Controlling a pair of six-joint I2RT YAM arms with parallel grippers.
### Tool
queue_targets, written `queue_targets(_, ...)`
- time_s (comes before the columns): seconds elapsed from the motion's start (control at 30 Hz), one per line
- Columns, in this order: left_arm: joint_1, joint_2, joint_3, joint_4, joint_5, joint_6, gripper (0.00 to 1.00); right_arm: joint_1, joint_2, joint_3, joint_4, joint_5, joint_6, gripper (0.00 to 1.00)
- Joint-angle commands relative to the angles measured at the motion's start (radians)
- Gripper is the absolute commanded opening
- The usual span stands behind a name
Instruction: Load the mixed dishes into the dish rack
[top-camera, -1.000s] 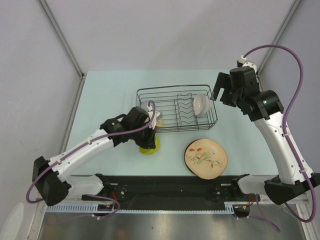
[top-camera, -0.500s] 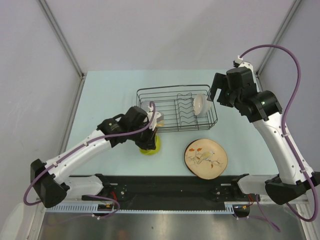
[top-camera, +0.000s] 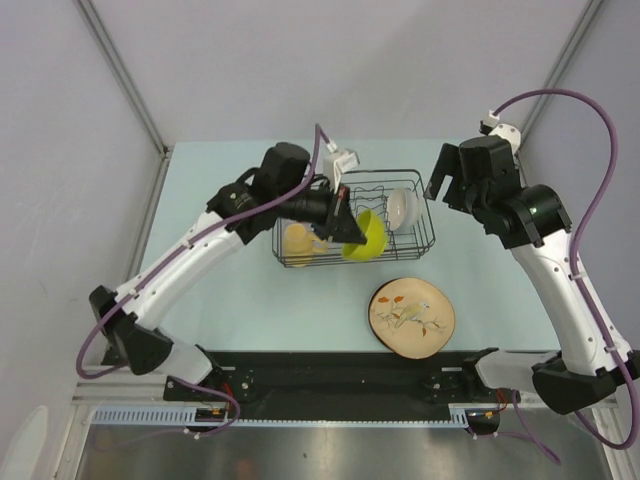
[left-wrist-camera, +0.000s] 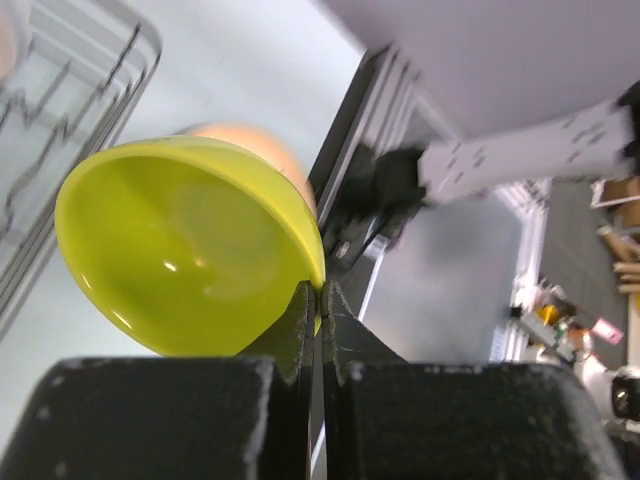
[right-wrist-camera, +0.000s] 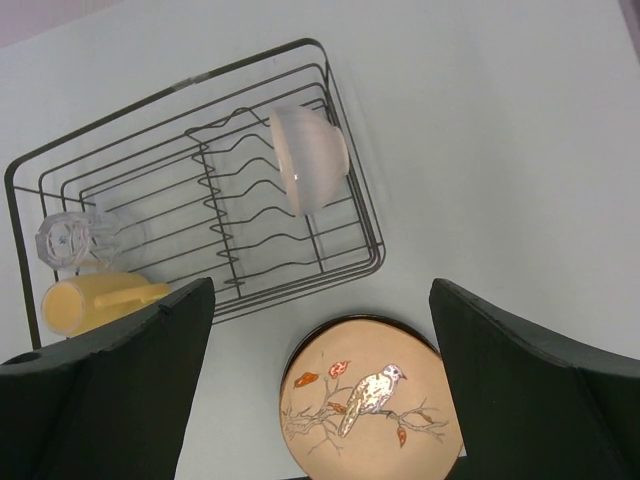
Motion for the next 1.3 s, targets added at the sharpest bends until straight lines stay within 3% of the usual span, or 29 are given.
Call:
queue_targets(0.0,0.019,0.137,0.181,0.203,0.208,-0.153,0.00,-0.020,-0.070,-0.017,0.027,0.099,0.022,0.94)
queue_targets(0.17,0.020,0.273,0.240,0.422,0.306,-0.313,0.00,-0.043,-0.120,-0.074,0.036,0.167,0.039,0.94)
queue_targets(0.33,0.030,0.432,0.353,0.492,0.325,-0.402,0.01,-0.075,-0.181,-0.114,0.046,0.190,0.054,0.93)
queue_targets(0.63,0.043,0.553,0.390,0.639,0.303,-0.488,0.00,-0.095,-0.210,-0.144,0.043,0.190,0.065,0.94)
queue_targets(0.87,0.046,0.618,0.379,0.697,0.196,-0.522,0.00,-0.111,-0.210,-0.157,0.044,0.179,0.063,0.94)
queue_targets(1.03,0.046,0.598,0.284,0.707,0.015,-0.543,0.00,-0.117,-0.206,-0.157,0.047,0.159,0.070,0.94)
queue_targets(1.27,0.020,0.581,0.215,0.693,-0.111,-0.550,0.00,-0.117,-0.184,-0.143,0.043,0.126,0.089,0.94)
